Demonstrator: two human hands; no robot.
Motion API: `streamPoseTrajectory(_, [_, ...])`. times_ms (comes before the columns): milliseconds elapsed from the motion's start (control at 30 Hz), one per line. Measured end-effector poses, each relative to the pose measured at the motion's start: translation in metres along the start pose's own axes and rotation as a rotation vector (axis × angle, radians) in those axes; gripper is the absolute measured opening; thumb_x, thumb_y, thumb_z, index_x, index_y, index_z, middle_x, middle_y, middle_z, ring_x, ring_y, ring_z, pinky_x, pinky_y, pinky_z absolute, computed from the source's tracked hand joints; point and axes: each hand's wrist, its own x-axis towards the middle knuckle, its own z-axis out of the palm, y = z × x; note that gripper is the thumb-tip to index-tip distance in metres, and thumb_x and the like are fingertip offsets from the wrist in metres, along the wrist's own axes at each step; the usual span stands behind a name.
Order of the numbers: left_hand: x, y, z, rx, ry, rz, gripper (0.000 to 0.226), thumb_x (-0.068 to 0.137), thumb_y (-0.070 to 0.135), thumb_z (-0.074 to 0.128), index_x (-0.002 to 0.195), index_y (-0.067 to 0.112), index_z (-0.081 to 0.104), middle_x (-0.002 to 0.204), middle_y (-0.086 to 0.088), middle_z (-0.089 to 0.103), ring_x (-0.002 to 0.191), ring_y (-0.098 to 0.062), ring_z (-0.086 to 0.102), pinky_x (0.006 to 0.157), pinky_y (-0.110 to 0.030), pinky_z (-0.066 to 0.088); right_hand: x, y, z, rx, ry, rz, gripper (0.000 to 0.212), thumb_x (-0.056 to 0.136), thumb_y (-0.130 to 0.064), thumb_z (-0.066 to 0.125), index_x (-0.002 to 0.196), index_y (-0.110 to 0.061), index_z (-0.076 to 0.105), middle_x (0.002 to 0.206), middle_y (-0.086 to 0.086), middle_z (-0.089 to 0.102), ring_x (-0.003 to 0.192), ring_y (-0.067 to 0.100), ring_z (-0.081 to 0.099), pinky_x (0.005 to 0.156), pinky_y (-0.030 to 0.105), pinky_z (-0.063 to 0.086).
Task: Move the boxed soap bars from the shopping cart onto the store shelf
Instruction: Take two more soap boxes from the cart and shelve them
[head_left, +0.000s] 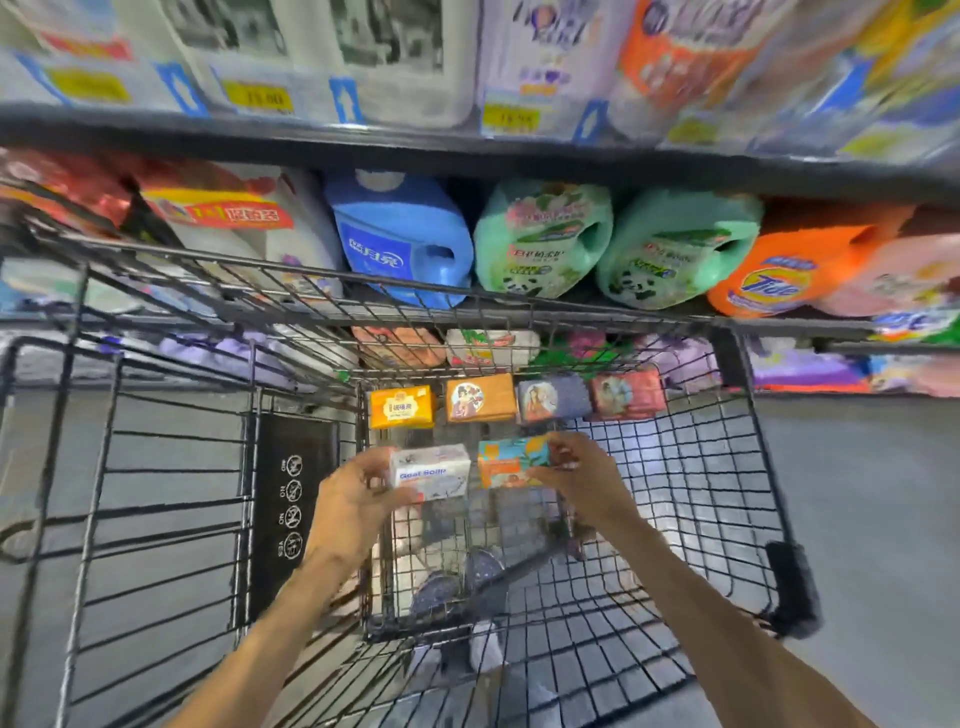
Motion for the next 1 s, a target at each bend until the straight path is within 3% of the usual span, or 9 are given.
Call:
streamPoseTrajectory(133, [-0.029, 0.068, -0.019, -0.051, -0.02, 0.158, 0.037, 0.075, 0.012, 0.087, 0.11, 0.01, 0.073, 0.107, 0.004, 0.075, 0.088, -0.002, 0.07, 0.073, -0.015, 0.055, -0.062, -0.036, -0.055, 0.156, 0.065, -0.056, 0.035, 0.082, -0.009, 0.08, 0.088, -0.04, 0.067, 0.08, -0.019, 0.073, 0.079, 0.003, 0.069, 0.07, 0.027, 0.057])
streamPoseTrajectory(233, [-0.056, 0.127, -0.028, -0.1, -0.043, 0.239, 0.043, 0.074, 0.002, 0.084, 0.115, 0.006, 0.071, 0.098, 0.005, 0.079, 0.085, -0.006, 0.071, 0.079, -0.025, 0.059, -0.12, -0.054, -0.103, 0.303, 0.139, -0.082, 0.032, 0.08, 0.0, 0.079, 0.109, -0.012, 0.071, 0.095, -0.005, 0.077, 0.093, 0.015, 0.073, 0.076, 0.03, 0.058])
streamPoseTrajectory(400, [-0.11, 0.237, -0.024, -0.043, -0.131, 0.446, 0.05, 0.067, 0.026, 0.093, 0.113, 0.026, 0.073, 0.096, 0.007, 0.078, 0.095, -0.018, 0.073, 0.088, -0.037, 0.059, -0.22, -0.089, -0.187, 0.366, 0.312, -0.149, 0.038, 0.078, 0.011, 0.076, 0.111, -0.004, 0.064, 0.096, -0.002, 0.072, 0.08, -0.012, 0.067, 0.07, 0.008, 0.05])
streamPoseTrajectory(533, [-0.16, 0.329, 0.008, 0.032, -0.25, 0.633, 0.043, 0.075, 0.003, 0.086, 0.096, 0.035, 0.066, 0.079, 0.028, 0.073, 0.079, 0.015, 0.066, 0.073, -0.006, 0.049, -0.287, -0.096, -0.255, 0.427, 0.453, -0.205, 0.037, 0.079, 0.013, 0.073, 0.109, -0.005, 0.061, 0.091, -0.003, 0.067, 0.071, -0.017, 0.064, 0.067, 0.005, 0.048])
streamPoseTrajectory(600, [-0.182, 0.365, 0.029, 0.05, -0.274, 0.731, 0.04, 0.076, 0.001, 0.084, 0.098, 0.029, 0.066, 0.085, 0.02, 0.072, 0.08, 0.021, 0.061, 0.07, -0.002, 0.045, -0.321, -0.093, -0.287, 0.49, 0.528, -0.22, 0.038, 0.081, 0.016, 0.069, 0.111, -0.006, 0.059, 0.087, -0.008, 0.065, 0.068, -0.018, 0.064, 0.063, 0.004, 0.048])
streamPoseTrajectory(700, [-0.21, 0.412, 0.065, 0.1, -0.27, 0.844, 0.041, 0.075, 0.014, 0.088, 0.113, 0.019, 0.071, 0.101, 0.012, 0.071, 0.089, 0.018, 0.062, 0.072, -0.001, 0.044, -0.365, -0.075, -0.335, 0.494, 0.647, -0.242, 0.036, 0.081, 0.015, 0.07, 0.109, -0.006, 0.06, 0.09, -0.004, 0.068, 0.075, -0.009, 0.067, 0.064, 0.006, 0.049])
streamPoseTrajectory(800, [-0.245, 0.455, 0.112, 0.091, -0.343, 0.903, 0.042, 0.077, 0.009, 0.086, 0.116, 0.014, 0.071, 0.098, 0.008, 0.075, 0.086, 0.013, 0.065, 0.07, -0.005, 0.047, -0.401, -0.039, -0.386, 0.528, 0.755, -0.234, 0.042, 0.08, 0.012, 0.073, 0.117, -0.002, 0.06, 0.099, 0.004, 0.07, 0.082, -0.002, 0.068, 0.069, 0.011, 0.053])
streamPoseTrajectory(900, [-0.274, 0.49, 0.163, 0.078, -0.41, 0.959, 0.042, 0.075, 0.002, 0.085, 0.115, 0.011, 0.072, 0.095, 0.01, 0.078, 0.086, 0.003, 0.07, 0.078, -0.021, 0.058, -0.434, -0.004, -0.436, 0.511, 0.829, -0.245, 0.05, 0.078, 0.005, 0.078, 0.125, 0.0, 0.061, 0.101, 0.01, 0.072, 0.083, 0.002, 0.069, 0.073, 0.013, 0.054])
streamPoseTrajectory(1000, [-0.302, 0.523, 0.228, 0.069, -0.442, 1.004, 0.046, 0.074, 0.001, 0.086, 0.117, 0.011, 0.071, 0.102, -0.001, 0.078, 0.093, -0.012, 0.074, 0.087, -0.032, 0.059, -0.473, 0.029, -0.489, 0.516, 0.892, -0.257, 0.044, 0.078, 0.009, 0.076, 0.116, -0.009, 0.063, 0.098, 0.005, 0.072, 0.079, -0.003, 0.069, 0.07, 0.01, 0.052])
